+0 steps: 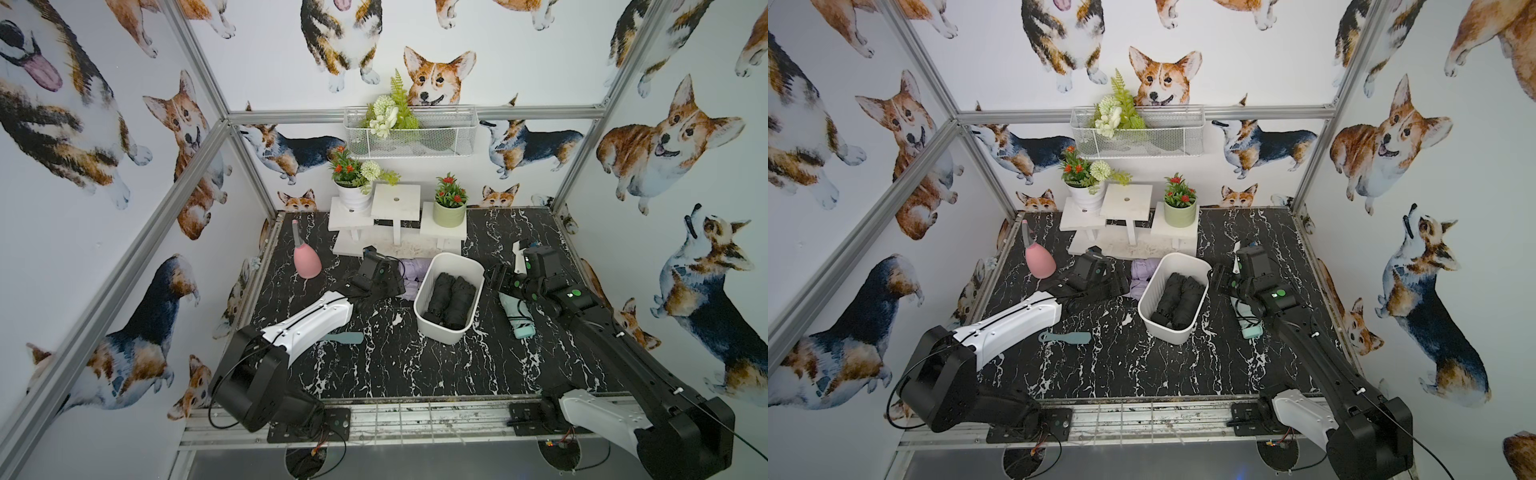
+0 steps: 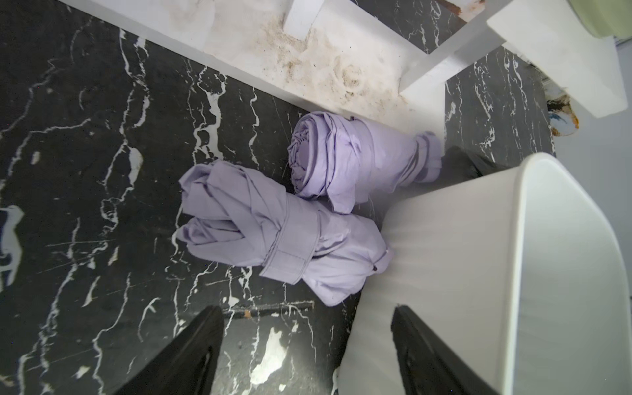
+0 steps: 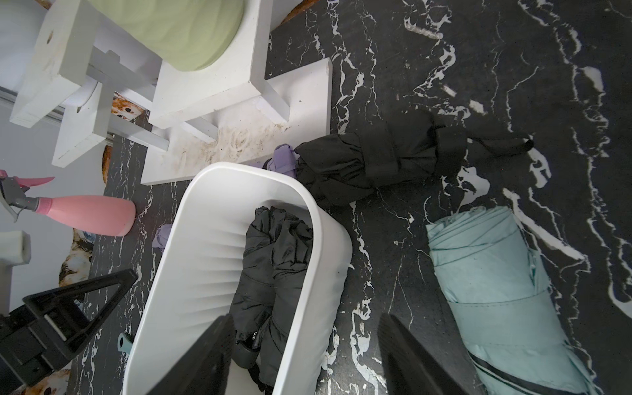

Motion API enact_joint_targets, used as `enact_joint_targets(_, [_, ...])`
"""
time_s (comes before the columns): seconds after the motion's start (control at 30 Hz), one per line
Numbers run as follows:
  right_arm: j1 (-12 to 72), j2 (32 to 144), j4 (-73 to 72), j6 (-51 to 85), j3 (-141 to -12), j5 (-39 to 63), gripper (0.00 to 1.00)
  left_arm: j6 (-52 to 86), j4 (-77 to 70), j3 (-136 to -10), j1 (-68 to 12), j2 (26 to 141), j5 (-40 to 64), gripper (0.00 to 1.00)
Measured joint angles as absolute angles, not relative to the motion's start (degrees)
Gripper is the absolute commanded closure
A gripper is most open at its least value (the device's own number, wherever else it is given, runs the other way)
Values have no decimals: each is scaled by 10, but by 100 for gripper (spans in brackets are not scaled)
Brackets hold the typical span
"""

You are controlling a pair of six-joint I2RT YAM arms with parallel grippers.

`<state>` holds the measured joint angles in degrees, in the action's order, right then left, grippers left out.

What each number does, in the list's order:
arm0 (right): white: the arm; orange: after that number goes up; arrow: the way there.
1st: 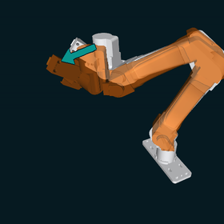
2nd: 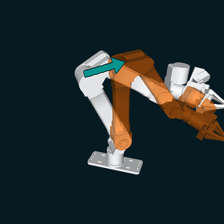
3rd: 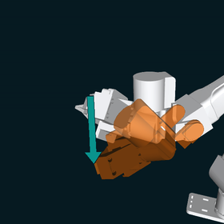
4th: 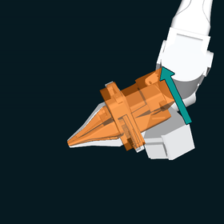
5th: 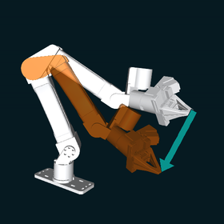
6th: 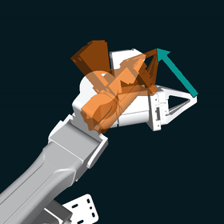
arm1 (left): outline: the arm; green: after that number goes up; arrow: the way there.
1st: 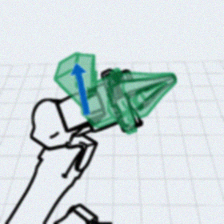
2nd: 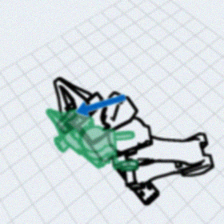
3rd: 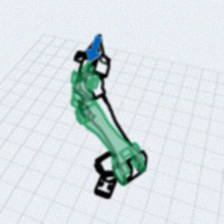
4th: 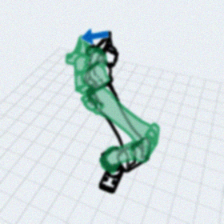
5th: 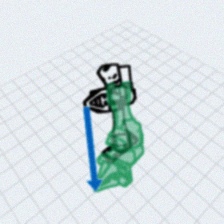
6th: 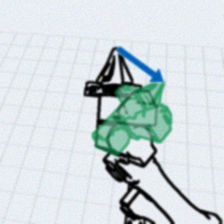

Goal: Put the umbrella into the storage box
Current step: Pick up the umbrella from the center of the board.

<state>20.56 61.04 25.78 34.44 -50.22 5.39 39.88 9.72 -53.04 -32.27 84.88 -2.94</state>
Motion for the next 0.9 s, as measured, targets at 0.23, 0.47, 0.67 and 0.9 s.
enact_joint_targets(0.23, [203,612,255,343,-501,70,27,462,72,-535,-318,898,-2,19])
enact_joint_targets(0.47, [199,596,255,330,-501,71,26,499,51,-535,-318,915,6,18])
enact_joint_targets(0.67, [192,585,256,327,-500,70,25,529,17,-533,-318,964,19,18])
enact_joint_targets(0.9, [183,576,260,319,-496,71,25,550,-3,-531,-314,985,21,17])
